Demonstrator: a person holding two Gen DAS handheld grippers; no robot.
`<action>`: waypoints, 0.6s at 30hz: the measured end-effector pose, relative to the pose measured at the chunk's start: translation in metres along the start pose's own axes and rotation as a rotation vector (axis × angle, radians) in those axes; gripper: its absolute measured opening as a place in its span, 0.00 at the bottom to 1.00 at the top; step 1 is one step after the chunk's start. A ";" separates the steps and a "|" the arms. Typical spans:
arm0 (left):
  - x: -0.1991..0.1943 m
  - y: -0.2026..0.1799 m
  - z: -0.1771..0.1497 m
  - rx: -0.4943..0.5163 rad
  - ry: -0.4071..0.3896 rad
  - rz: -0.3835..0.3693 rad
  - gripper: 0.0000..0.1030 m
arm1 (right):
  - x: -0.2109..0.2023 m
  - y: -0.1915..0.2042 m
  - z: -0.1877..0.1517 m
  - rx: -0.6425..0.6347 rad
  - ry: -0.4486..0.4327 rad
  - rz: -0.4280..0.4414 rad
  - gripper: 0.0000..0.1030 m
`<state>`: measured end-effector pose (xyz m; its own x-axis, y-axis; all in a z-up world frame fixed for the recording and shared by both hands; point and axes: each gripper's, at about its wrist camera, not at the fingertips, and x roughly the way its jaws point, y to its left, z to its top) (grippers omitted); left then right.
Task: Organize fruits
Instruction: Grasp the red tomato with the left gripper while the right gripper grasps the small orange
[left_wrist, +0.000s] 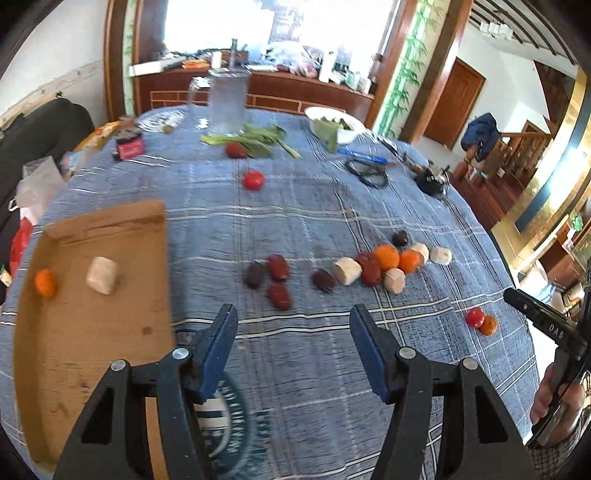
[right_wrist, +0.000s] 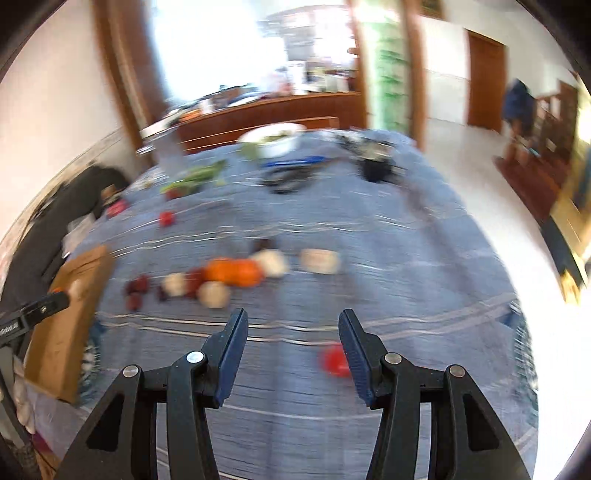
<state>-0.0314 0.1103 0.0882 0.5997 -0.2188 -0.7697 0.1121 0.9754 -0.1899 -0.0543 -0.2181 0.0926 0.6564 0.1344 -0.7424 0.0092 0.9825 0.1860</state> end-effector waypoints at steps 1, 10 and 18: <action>0.006 -0.005 0.000 0.007 0.007 -0.004 0.60 | 0.002 -0.013 -0.001 0.032 0.008 -0.010 0.53; 0.051 -0.045 -0.005 0.092 0.068 -0.064 0.59 | 0.033 -0.035 -0.021 0.033 0.079 -0.020 0.53; 0.075 -0.120 -0.005 0.254 0.089 -0.184 0.54 | 0.033 -0.025 -0.035 -0.114 0.080 -0.009 0.53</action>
<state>-0.0036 -0.0237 0.0507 0.4806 -0.3826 -0.7891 0.4127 0.8926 -0.1814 -0.0597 -0.2333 0.0408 0.5945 0.1306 -0.7934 -0.0737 0.9914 0.1080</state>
